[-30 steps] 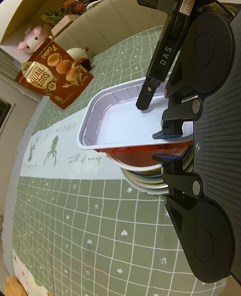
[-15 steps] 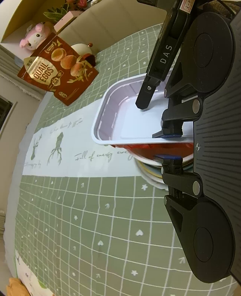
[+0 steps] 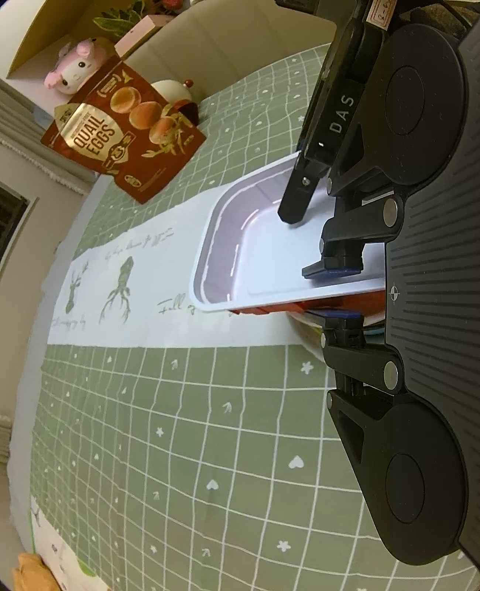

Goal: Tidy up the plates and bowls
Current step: 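Carry the tray with the left gripper and lower it onto the bowl stack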

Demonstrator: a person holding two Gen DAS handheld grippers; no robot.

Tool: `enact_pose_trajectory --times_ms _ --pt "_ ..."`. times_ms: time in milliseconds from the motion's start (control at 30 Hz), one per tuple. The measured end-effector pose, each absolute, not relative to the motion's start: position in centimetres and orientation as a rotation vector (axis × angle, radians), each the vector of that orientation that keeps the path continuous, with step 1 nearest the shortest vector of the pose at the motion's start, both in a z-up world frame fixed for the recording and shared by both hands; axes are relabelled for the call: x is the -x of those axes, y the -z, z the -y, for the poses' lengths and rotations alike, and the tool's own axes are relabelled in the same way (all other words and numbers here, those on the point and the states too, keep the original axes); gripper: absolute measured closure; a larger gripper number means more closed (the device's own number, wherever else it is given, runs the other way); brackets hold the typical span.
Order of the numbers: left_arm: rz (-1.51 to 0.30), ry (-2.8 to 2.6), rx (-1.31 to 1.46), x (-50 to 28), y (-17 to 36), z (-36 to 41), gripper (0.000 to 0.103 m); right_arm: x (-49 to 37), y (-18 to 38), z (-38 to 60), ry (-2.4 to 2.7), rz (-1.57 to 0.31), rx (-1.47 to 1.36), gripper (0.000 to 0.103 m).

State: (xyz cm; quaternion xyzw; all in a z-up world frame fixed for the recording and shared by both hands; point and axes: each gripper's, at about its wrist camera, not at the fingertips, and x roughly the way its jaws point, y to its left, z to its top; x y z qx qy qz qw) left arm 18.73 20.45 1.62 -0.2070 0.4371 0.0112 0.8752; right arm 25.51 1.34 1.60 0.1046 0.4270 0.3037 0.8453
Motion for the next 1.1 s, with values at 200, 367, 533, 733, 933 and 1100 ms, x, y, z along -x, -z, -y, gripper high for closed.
enact_pose_trajectory --times_ms 200,367,533,733,933,1100 --pt "-0.914 -0.016 0.432 -17.3 -1.8 -19.7 0.085 -24.1 -2.0 0.6 -0.617 -0.894 -0.248 0.072" --pt "-0.915 0.021 0.426 -16.4 -2.2 -18.4 0.084 -22.6 -2.2 1.7 -0.640 -0.900 -0.273 0.072" --pt "-0.907 0.027 0.414 -15.6 -2.6 -17.7 0.084 -21.1 -2.6 2.1 -0.632 -0.877 -0.254 0.071" --pt "-0.908 0.002 0.439 -16.0 -2.1 -18.5 0.084 -21.0 -2.4 1.9 -0.631 -0.880 -0.250 0.071" --pt "-0.887 -0.038 0.462 -16.1 -1.9 -19.8 0.084 -21.3 -2.3 0.9 -0.636 -0.877 -0.227 0.071" --pt "-0.850 -0.038 0.482 -15.6 -2.6 -20.5 0.084 -21.3 -2.1 1.1 -0.616 -0.876 -0.220 0.071"
